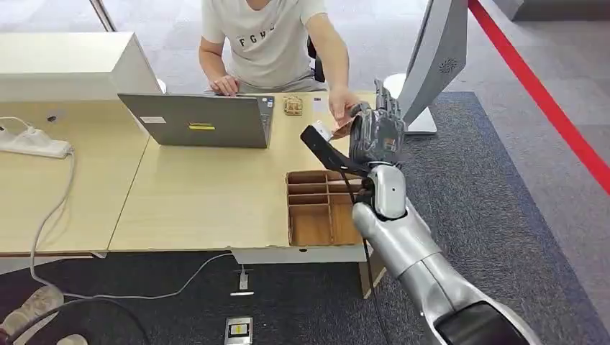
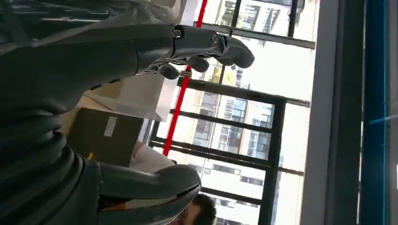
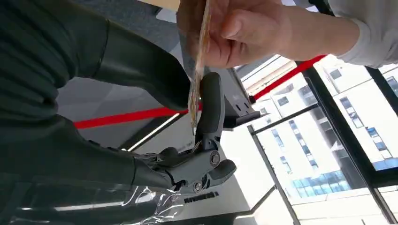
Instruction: Pass the card to the sensor for recognition and then transmit it.
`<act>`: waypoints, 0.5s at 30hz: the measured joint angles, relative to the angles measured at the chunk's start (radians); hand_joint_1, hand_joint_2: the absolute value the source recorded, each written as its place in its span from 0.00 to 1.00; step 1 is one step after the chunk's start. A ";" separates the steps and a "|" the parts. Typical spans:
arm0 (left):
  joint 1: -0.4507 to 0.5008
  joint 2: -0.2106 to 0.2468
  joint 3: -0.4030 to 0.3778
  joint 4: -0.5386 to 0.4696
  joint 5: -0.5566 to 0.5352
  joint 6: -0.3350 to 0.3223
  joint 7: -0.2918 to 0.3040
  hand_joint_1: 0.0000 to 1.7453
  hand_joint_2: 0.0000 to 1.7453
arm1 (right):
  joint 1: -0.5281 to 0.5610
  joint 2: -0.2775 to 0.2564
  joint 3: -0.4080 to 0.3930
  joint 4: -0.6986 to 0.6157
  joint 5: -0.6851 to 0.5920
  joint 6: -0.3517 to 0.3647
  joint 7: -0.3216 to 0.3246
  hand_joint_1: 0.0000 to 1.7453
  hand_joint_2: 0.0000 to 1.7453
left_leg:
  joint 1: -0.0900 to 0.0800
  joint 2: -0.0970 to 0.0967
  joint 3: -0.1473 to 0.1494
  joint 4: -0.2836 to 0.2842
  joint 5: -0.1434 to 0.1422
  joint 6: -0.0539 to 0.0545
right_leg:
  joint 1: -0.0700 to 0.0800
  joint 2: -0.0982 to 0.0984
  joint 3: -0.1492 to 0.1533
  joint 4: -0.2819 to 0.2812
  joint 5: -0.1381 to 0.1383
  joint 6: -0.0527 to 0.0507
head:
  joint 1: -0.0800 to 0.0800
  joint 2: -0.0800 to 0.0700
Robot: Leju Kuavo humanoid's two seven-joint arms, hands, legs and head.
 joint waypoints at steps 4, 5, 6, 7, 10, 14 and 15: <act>0.000 0.000 -0.005 0.008 0.002 0.000 0.000 0.00 1.00 | -0.003 0.002 0.000 0.019 0.011 -0.002 0.000 1.00 1.00 | 0.000 0.000 0.000 0.000 0.000 0.000 | 0.000 0.000 0.000 0.000 0.000 0.000 | 0.000 0.000; 0.000 0.000 -0.006 0.009 0.003 0.000 0.000 0.00 1.00 | -0.003 0.002 0.000 0.024 0.014 -0.002 0.001 1.00 1.00 | 0.000 0.000 0.000 0.000 0.000 0.000 | 0.000 0.000 0.000 0.000 0.000 0.000 | 0.000 0.000; 0.000 0.000 -0.006 0.010 0.005 0.000 -0.002 0.00 1.00 | -0.003 0.002 0.000 0.027 0.017 -0.003 0.004 1.00 1.00 | 0.000 0.000 0.000 0.000 0.000 0.000 | 0.000 0.000 0.000 0.000 0.000 0.000 | 0.000 0.000; 0.000 0.000 -0.006 0.010 0.006 0.000 -0.004 0.00 1.00 | -0.003 0.001 0.000 0.030 0.019 -0.003 0.007 1.00 1.00 | 0.000 0.000 0.000 0.000 0.000 0.000 | 0.000 0.000 0.000 0.000 0.000 0.000 | 0.000 0.000; -0.001 0.000 -0.006 0.015 0.016 0.000 -0.013 0.00 1.00 | -0.003 -0.003 -0.001 0.039 0.023 -0.005 0.013 1.00 1.00 | 0.000 0.000 0.000 0.000 0.000 0.000 | 0.000 0.000 0.000 0.000 0.000 0.000 | 0.000 0.000; -0.002 0.001 -0.006 0.019 0.026 0.000 -0.023 0.00 1.00 | -0.002 -0.011 -0.005 0.047 0.023 -0.008 0.017 0.00 1.00 | 0.000 0.000 0.000 0.000 0.000 0.000 | 0.000 0.000 0.000 0.000 0.000 0.000 | 0.000 0.000; -0.003 0.001 -0.006 0.021 0.027 0.000 -0.023 0.00 1.00 | -0.002 -0.013 -0.006 0.048 0.020 -0.008 0.017 0.00 1.00 | 0.000 0.000 0.000 0.000 0.000 0.000 | 0.000 0.000 0.000 0.000 0.000 0.000 | 0.000 0.000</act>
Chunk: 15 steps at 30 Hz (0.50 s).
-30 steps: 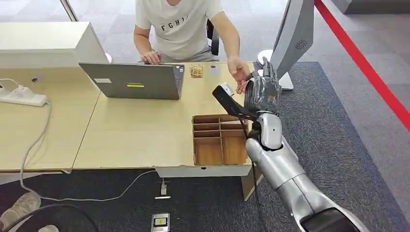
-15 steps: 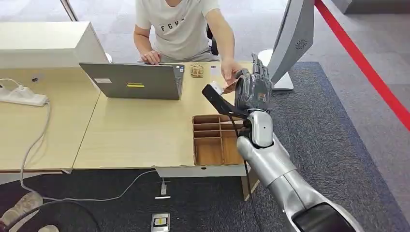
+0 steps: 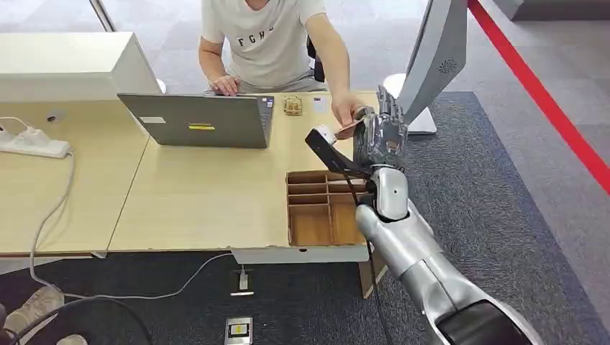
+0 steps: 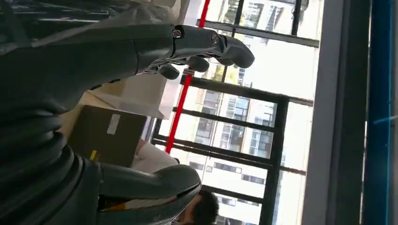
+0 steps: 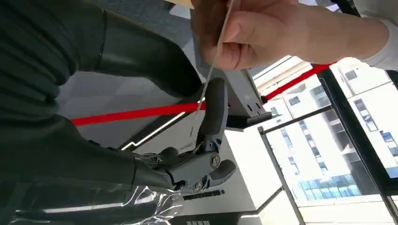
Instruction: Pass the card to the sensor for recognition and then transmit it.
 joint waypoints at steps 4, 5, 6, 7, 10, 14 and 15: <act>-0.002 0.000 0.000 0.006 0.001 0.000 0.000 0.00 1.00 | 0.001 -0.005 0.000 0.003 0.019 0.003 -0.002 0.00 1.00 | 0.000 0.000 0.000 0.000 0.000 0.000 | 0.000 0.000 0.000 0.000 0.000 0.000 | 0.000 0.000; -0.003 0.000 0.000 0.006 0.001 0.000 0.000 0.00 1.00 | 0.001 -0.006 0.000 0.003 0.032 0.006 -0.002 0.00 1.00 | 0.000 0.000 0.000 0.000 0.000 0.000 | 0.000 0.000 0.000 0.000 0.000 0.000 | 0.000 0.000; -0.003 0.000 0.000 0.006 0.000 0.000 0.000 0.00 1.00 | 0.001 -0.008 0.000 0.003 0.045 0.011 -0.002 0.00 1.00 | 0.000 0.000 0.000 0.000 0.000 0.000 | 0.000 0.000 0.000 0.000 0.000 0.000 | 0.000 0.000; -0.003 0.000 0.000 0.006 -0.003 0.000 -0.003 0.00 1.00 | 0.003 -0.010 0.000 0.002 0.056 0.016 -0.002 0.00 1.00 | 0.000 0.000 0.000 0.000 0.000 0.000 | 0.000 0.000 0.000 0.000 0.000 0.000 | 0.000 0.000; -0.002 0.000 0.000 0.007 -0.010 0.000 -0.011 0.00 1.00 | 0.015 -0.014 0.000 -0.018 0.070 0.031 -0.010 0.00 1.00 | 0.000 0.000 0.000 0.000 0.000 0.000 | 0.000 0.000 0.000 0.000 0.000 0.000 | 0.000 0.000; 0.005 -0.005 0.000 0.009 -0.014 0.000 -0.027 0.00 1.00 | 0.045 -0.024 -0.001 -0.081 0.070 0.049 -0.040 0.00 1.00 | 0.000 0.000 0.000 0.000 0.000 0.000 | 0.000 0.000 0.000 0.000 0.000 0.000 | 0.000 0.000; 0.008 -0.007 0.001 0.009 -0.012 0.000 -0.035 0.00 1.00 | 0.053 -0.028 -0.001 -0.108 0.068 0.053 -0.055 0.00 1.00 | 0.000 0.000 0.000 0.000 0.000 0.000 | 0.000 0.000 0.000 0.000 0.000 0.000 | 0.000 0.000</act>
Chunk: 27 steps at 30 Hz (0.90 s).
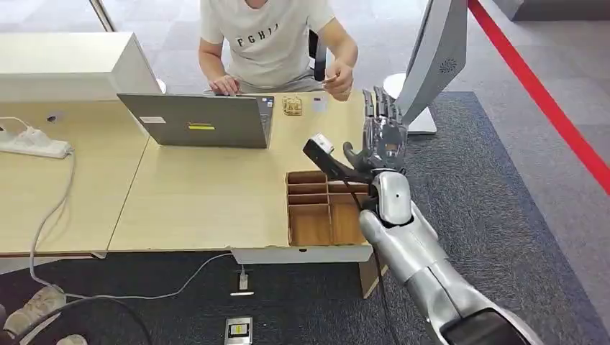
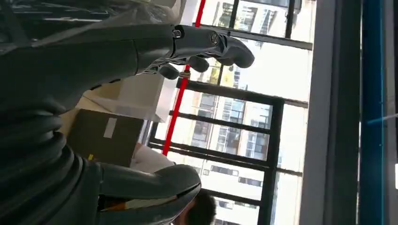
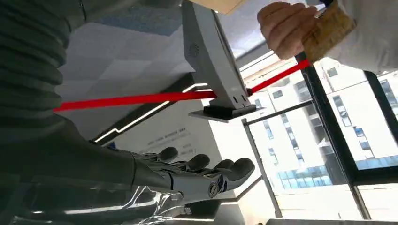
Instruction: Pass the card to the sensor for recognition and then transmit it.
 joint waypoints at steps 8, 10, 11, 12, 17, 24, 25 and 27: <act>0.090 -0.011 0.012 0.000 0.103 0.000 -0.148 0.00 1.00 | 0.222 -0.064 -0.002 -0.331 -0.047 0.001 -0.077 0.00 1.00 | 0.000 0.000 0.000 0.000 -0.001 0.000 | 0.000 0.000 0.001 -0.001 -0.001 0.000 | 0.000 0.000; 0.115 -0.017 0.020 -0.002 0.096 0.000 -0.158 0.00 1.00 | 0.297 -0.081 -0.002 -0.426 -0.074 -0.019 -0.104 0.00 1.00 | 0.000 0.000 0.000 0.000 -0.002 0.000 | 0.000 0.000 0.000 -0.001 -0.001 0.000 | 0.000 0.000; 0.128 -0.022 0.026 -0.005 0.090 0.000 -0.165 0.00 1.00 | 0.333 -0.089 -0.003 -0.468 -0.091 -0.039 -0.120 0.00 1.00 | 0.000 0.000 0.000 0.000 -0.003 0.000 | 0.000 0.000 0.000 -0.001 -0.002 0.000 | 0.000 0.000; 0.139 -0.026 0.029 -0.006 0.084 0.000 -0.175 0.00 1.00 | 0.364 -0.096 -0.003 -0.511 -0.111 -0.060 -0.137 0.00 1.00 | 0.000 0.000 0.001 0.000 -0.003 0.000 | 0.000 0.000 0.000 -0.001 -0.002 0.000 | 0.000 0.000; 0.209 -0.054 0.038 -0.009 0.035 0.000 -0.222 0.00 1.00 | 0.515 -0.129 -0.009 -0.680 -0.232 -0.169 -0.255 0.00 1.00 | 0.000 0.000 0.000 0.000 -0.003 0.000 | 0.000 0.000 0.001 -0.001 -0.003 0.000 | 0.000 0.000; 0.241 -0.123 0.061 -0.009 -0.144 0.000 -0.171 0.00 1.00 | 0.633 -0.131 -0.026 -0.813 -0.406 -0.176 -0.446 0.00 1.00 | 0.000 0.000 0.001 0.000 -0.003 0.000 | 0.000 0.000 0.001 -0.001 -0.003 0.000 | 0.000 0.000; 0.244 -0.135 0.063 -0.008 -0.172 0.000 -0.157 0.00 1.00 | 0.644 -0.130 -0.026 -0.824 -0.424 -0.176 -0.462 0.00 1.00 | 0.000 0.000 0.001 0.000 -0.003 0.000 | 0.000 0.000 0.002 -0.001 -0.003 0.000 | 0.000 0.000; 0.251 -0.161 0.075 -0.006 -0.223 0.000 -0.123 0.00 1.00 | 0.665 -0.125 -0.028 -0.841 -0.463 -0.176 -0.493 0.00 1.00 | 0.000 0.000 0.001 -0.001 -0.003 0.000 | 0.000 0.000 0.002 -0.001 -0.003 0.000 | 0.000 0.000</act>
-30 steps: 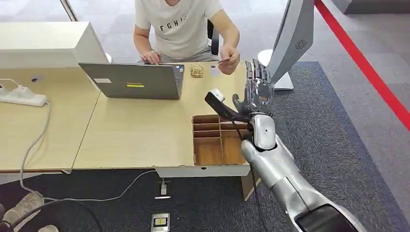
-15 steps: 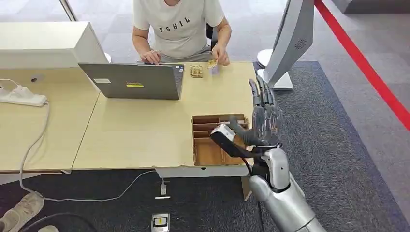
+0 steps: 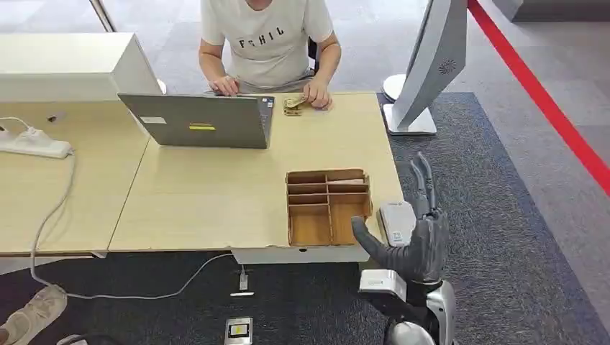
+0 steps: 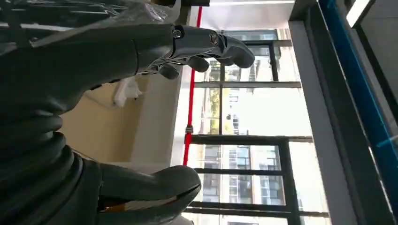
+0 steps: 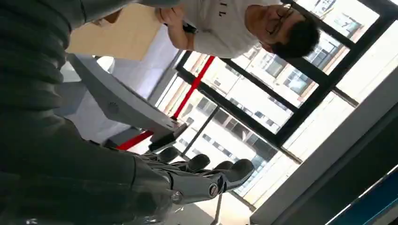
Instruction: Pass the card to the sensor for recognition and then transmit it.
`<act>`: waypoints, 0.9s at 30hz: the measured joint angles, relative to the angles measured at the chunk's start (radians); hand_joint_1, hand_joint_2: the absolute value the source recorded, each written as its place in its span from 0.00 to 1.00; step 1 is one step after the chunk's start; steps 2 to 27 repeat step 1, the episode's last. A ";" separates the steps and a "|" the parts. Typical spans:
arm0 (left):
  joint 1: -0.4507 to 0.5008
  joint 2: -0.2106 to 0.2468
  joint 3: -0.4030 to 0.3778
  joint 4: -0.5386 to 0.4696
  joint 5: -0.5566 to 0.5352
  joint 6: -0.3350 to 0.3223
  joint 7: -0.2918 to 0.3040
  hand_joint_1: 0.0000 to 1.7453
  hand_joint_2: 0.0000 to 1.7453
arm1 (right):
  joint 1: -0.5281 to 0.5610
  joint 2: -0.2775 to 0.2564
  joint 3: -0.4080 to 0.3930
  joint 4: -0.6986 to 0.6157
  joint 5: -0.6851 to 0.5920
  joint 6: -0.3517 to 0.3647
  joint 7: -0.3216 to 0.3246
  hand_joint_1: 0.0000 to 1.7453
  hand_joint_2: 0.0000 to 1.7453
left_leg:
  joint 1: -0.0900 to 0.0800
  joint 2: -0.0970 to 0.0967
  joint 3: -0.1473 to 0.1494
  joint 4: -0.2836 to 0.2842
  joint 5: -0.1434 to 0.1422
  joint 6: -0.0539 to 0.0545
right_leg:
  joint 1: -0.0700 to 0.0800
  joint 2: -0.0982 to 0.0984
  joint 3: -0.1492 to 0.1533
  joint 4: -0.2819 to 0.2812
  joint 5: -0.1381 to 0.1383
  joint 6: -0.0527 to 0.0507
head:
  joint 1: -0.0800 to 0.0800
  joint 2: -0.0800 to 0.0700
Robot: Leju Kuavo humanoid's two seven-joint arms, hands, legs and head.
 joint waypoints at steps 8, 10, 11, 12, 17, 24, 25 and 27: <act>0.001 -0.016 0.007 0.002 -0.027 0.000 0.021 0.00 1.00 | 0.009 0.004 0.000 -0.006 -0.023 0.000 -0.020 0.00 1.00 | 0.000 0.000 0.000 0.000 0.000 0.000 | 0.000 0.000 0.000 0.000 0.000 0.000 | 0.000 0.000; 0.001 -0.016 0.007 0.002 -0.027 0.000 0.021 0.00 1.00 | 0.009 0.004 0.000 -0.006 -0.023 0.000 -0.020 0.00 1.00 | 0.000 0.000 0.000 0.000 0.000 0.000 | 0.000 0.000 0.000 0.000 0.000 0.000 | 0.000 0.000; 0.001 -0.016 0.007 0.002 -0.027 0.000 0.021 0.00 1.00 | 0.009 0.004 0.000 -0.006 -0.023 0.000 -0.020 0.00 1.00 | 0.000 0.000 0.000 0.000 0.000 0.000 | 0.000 0.000 0.000 0.000 0.000 0.000 | 0.000 0.000; 0.001 -0.016 0.007 0.002 -0.027 0.000 0.021 0.00 1.00 | 0.009 0.004 0.000 -0.006 -0.023 0.000 -0.020 0.00 1.00 | 0.000 0.000 0.000 0.000 0.000 0.000 | 0.000 0.000 0.000 0.000 0.000 0.000 | 0.000 0.000; 0.001 -0.016 0.007 0.002 -0.027 0.000 0.021 0.00 1.00 | 0.009 0.004 0.000 -0.006 -0.023 0.000 -0.020 0.00 1.00 | 0.000 0.000 0.000 0.000 0.000 0.000 | 0.000 0.000 0.000 0.000 0.000 0.000 | 0.000 0.000; 0.001 -0.016 0.007 0.002 -0.027 0.000 0.021 0.00 1.00 | 0.009 0.004 0.000 -0.006 -0.023 0.000 -0.020 0.00 1.00 | 0.000 0.000 0.000 0.000 0.000 0.000 | 0.000 0.000 0.000 0.000 0.000 0.000 | 0.000 0.000; 0.001 -0.016 0.007 0.002 -0.027 0.000 0.021 0.00 1.00 | 0.009 0.004 0.000 -0.006 -0.023 0.000 -0.020 0.00 1.00 | 0.000 0.000 0.000 0.000 0.000 0.000 | 0.000 0.000 0.000 0.000 0.000 0.000 | 0.000 0.000; 0.001 -0.016 0.007 0.002 -0.027 0.000 0.021 0.00 1.00 | 0.009 0.004 0.000 -0.006 -0.023 0.000 -0.020 0.00 1.00 | 0.000 0.000 0.000 0.000 0.000 0.000 | 0.000 0.000 0.000 0.000 0.000 0.000 | 0.000 0.000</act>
